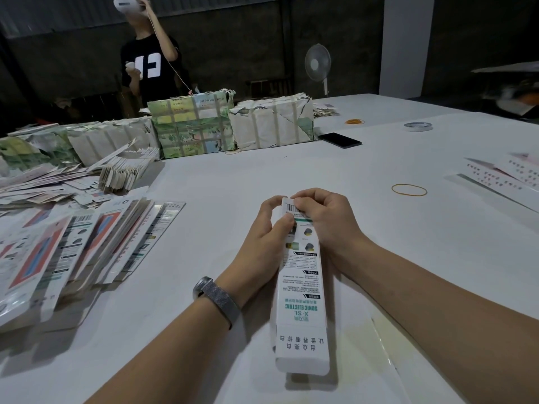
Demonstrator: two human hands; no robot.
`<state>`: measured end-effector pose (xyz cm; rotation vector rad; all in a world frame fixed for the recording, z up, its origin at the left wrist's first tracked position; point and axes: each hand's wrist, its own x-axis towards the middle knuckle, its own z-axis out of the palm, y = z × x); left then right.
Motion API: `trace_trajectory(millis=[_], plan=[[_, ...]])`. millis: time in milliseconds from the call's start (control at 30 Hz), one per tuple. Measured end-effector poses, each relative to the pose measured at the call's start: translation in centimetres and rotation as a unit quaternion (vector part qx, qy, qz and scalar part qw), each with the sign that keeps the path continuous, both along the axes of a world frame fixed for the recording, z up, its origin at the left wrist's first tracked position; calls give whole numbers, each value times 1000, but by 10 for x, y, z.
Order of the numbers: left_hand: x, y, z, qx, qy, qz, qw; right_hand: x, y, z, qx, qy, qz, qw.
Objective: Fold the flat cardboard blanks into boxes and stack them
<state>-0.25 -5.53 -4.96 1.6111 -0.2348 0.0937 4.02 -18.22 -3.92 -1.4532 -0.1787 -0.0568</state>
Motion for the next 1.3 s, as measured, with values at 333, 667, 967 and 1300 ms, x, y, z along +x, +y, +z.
trace_trajectory(millis=[333,667,967,1300], plan=[[0,3,1,6,13,-37,999,-3,2,2,38,23,6,999],[4,6,-4,16,2,-53,998,-3,1,5,36,26,15,999],[3,7,-2,29,6,-57,998,-6,1,5,61,0,34,998],[6,3,-5,-40,-28,-11,999,-7,4,1,79,-4,45,996]])
